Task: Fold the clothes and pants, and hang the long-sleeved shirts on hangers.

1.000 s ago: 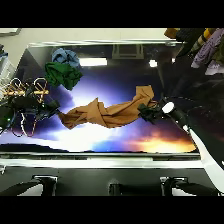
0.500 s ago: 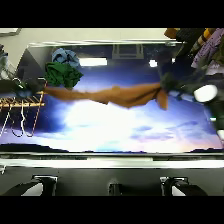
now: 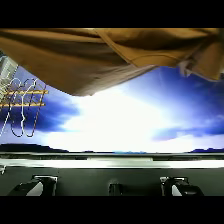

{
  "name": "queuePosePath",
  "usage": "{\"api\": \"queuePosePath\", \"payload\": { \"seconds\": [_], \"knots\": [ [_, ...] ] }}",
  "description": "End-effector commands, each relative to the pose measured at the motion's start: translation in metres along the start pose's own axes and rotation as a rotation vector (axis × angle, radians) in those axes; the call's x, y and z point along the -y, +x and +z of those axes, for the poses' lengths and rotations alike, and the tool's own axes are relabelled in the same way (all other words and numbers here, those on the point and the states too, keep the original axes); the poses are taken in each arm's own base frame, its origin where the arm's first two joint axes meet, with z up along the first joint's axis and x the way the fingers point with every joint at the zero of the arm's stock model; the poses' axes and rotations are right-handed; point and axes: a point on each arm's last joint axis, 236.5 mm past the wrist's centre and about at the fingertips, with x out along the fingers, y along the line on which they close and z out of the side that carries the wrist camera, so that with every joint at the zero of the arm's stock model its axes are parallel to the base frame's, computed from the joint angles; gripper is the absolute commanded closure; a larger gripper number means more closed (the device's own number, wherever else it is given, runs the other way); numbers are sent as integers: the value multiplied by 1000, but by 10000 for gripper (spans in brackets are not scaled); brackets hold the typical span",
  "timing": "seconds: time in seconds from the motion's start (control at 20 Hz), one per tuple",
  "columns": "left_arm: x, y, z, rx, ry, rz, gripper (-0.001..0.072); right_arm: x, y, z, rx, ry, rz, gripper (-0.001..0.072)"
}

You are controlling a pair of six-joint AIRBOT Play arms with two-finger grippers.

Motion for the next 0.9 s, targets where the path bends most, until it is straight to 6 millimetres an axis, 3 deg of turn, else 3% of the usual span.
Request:
{"api": "queuePosePath", "payload": {
  "seconds": [0.0,0.15,0.3,0.5,0.6,0.75,0.85],
  "knots": [
    [31,-64,28,100,33,-42,692,-46,-61,12,26,51,83,681],
    [28,-70,0,-18,14,-23,692,-42,-63,-14,-88,225,56,681],
    [1,-38,-77,-311,-31,27,693,-11,-25,-67,-328,314,-45,681],
    [-33,16,-212,-713,-212,40,692,68,61,-168,-684,439,-225,681],
    [-55,38,-287,-883,-276,89,692,113,115,-214,-763,476,-280,681],
    [-79,63,-393,-1071,-341,157,692,160,193,-288,-815,631,-279,681],
    [-90,77,-446,-1144,-339,182,692,186,230,-337,-830,716,-259,681]
  ]
}}
